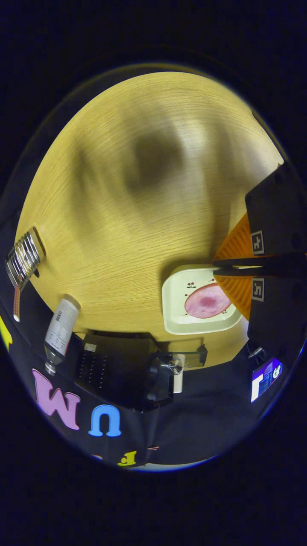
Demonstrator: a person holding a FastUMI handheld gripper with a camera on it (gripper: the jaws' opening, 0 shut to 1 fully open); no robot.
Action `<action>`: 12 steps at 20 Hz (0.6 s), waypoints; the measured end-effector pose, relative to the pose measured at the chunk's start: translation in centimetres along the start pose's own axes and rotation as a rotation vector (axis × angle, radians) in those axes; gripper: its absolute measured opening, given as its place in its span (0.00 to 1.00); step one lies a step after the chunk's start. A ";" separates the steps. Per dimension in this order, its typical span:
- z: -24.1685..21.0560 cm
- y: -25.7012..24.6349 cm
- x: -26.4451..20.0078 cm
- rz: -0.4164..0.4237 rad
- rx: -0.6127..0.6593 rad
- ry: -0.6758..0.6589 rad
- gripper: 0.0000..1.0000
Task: Open the toaster oven, put the food inside, and close the toaster oven door.
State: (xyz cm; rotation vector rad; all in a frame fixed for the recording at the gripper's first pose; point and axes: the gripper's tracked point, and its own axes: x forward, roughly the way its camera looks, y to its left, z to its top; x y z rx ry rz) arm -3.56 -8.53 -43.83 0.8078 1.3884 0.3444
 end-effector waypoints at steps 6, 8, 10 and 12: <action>-0.2 -0.2 0.4 0.050 0.070 -0.102 0.06; -0.7 0.1 0.9 0.050 0.091 -0.127 0.06; -0.7 0.1 1.0 0.056 0.110 -0.148 0.06; -1.4 0.4 1.6 0.064 0.137 -0.169 0.06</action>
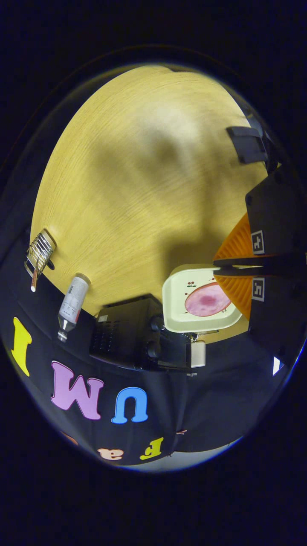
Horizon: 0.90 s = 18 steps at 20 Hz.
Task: Open the toaster oven, put the food inside, and close the toaster oven door.
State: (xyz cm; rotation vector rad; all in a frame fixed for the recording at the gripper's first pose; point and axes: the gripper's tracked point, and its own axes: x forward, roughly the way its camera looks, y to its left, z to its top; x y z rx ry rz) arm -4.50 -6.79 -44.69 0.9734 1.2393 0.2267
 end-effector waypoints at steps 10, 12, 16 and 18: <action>-6.9 6.1 8.0 0.011 0.182 -0.071 0.05; -8.0 8.6 9.8 0.018 0.218 -0.096 0.06; -7.2 13.1 13.9 0.014 0.342 -0.201 0.05; -6.1 14.3 16.1 -0.008 0.410 -0.258 0.05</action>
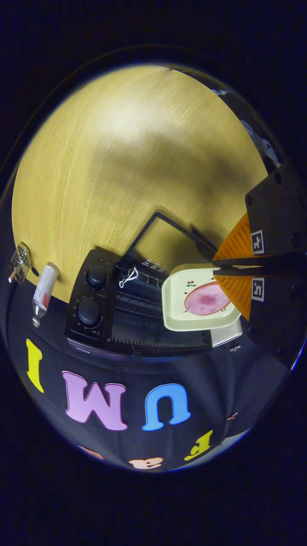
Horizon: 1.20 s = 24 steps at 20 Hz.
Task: Open the toaster oven, put the food inside, and close the toaster oven door.
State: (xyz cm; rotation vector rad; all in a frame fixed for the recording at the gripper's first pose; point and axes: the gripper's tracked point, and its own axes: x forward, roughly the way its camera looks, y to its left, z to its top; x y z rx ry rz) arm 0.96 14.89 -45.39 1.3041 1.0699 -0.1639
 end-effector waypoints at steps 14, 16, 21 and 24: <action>3.0 3.8 9.3 -0.130 0.315 -0.309 0.06; 3.1 4.4 9.5 -0.110 0.320 -0.310 0.08; 2.4 5.4 8.4 -0.048 0.299 -0.247 0.36; 0.7 5.7 6.7 0.005 0.234 -0.156 0.60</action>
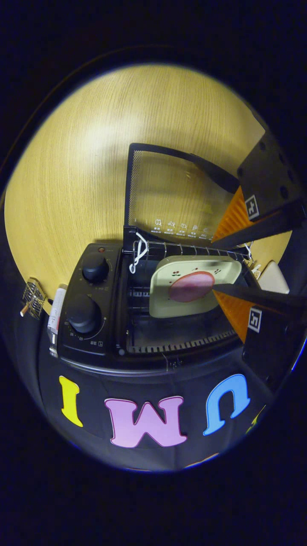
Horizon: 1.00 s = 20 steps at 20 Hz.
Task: Open the toaster oven, put the food inside, and close the toaster oven door.
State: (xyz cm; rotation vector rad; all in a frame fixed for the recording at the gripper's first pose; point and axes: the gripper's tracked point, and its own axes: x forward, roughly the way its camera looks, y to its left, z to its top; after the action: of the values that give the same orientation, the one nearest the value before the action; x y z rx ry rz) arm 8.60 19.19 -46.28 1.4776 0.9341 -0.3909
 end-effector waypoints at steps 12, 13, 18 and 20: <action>-0.4 -9.1 -6.4 -0.093 -1.160 -0.011 0.99; -0.6 -9.9 -6.2 -0.103 -1.229 -0.008 0.99; -2.1 -13.3 -3.5 -0.180 -1.392 0.050 0.99; -2.4 -14.1 -2.3 -0.213 -1.401 0.060 0.99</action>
State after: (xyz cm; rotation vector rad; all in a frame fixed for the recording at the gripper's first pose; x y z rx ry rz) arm -3.90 19.10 -53.61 0.1082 1.0465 0.1865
